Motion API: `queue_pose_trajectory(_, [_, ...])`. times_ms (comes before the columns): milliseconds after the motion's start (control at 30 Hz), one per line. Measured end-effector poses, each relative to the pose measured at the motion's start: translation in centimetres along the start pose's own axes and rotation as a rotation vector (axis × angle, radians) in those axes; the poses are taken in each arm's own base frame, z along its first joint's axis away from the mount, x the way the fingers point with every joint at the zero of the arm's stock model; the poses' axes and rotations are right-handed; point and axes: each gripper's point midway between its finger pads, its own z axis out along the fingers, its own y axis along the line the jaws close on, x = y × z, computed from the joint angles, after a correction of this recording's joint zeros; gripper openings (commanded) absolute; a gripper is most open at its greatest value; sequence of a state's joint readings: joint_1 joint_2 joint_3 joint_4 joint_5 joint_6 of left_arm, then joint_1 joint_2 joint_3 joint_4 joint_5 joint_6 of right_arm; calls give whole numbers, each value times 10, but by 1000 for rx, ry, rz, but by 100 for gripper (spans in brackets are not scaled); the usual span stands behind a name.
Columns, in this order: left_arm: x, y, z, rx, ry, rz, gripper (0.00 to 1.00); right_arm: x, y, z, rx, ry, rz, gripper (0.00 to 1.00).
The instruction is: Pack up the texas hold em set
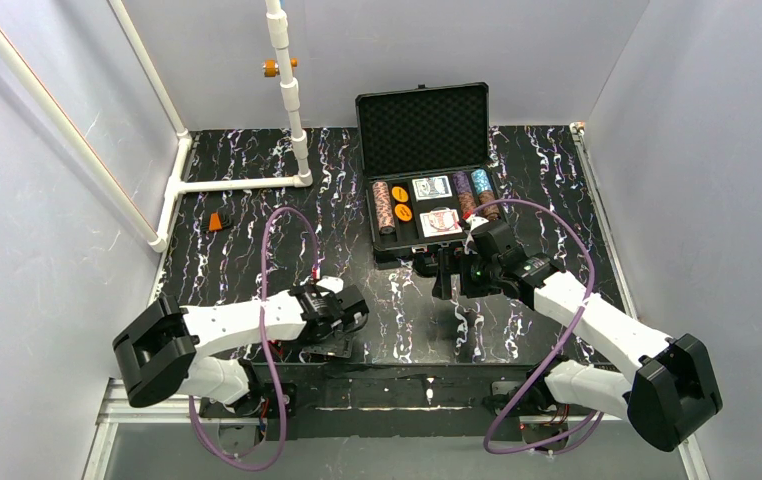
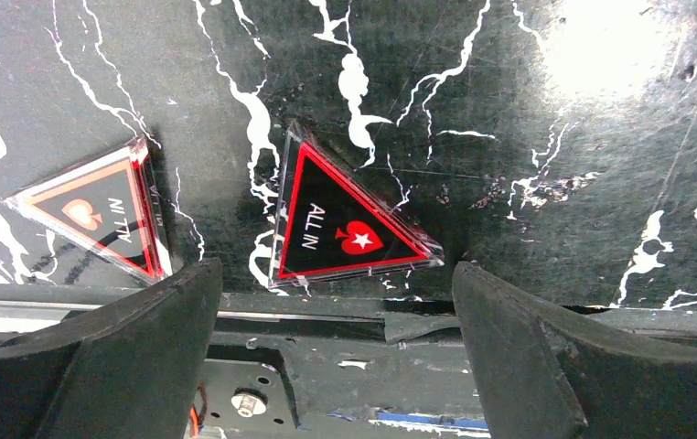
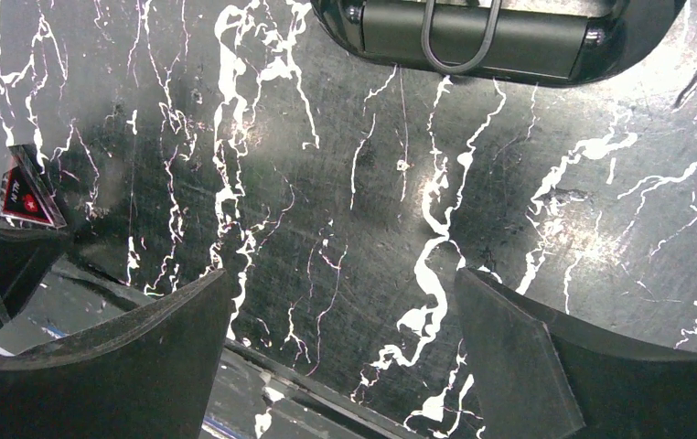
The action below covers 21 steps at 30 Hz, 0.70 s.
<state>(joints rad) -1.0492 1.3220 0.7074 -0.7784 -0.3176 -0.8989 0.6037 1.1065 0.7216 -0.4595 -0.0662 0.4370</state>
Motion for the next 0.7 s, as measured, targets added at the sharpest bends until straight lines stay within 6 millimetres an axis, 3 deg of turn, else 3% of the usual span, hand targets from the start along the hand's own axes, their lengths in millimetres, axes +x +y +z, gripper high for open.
queue_pose_trajectory(233, [1,-3,3,41,-22,-15,94,-1,2,2,-11,-1,-1,99])
queue_pose_trajectory(700, [-2,-12,5,85,-36,-24,74,-1,3,3,-16,4,0,98])
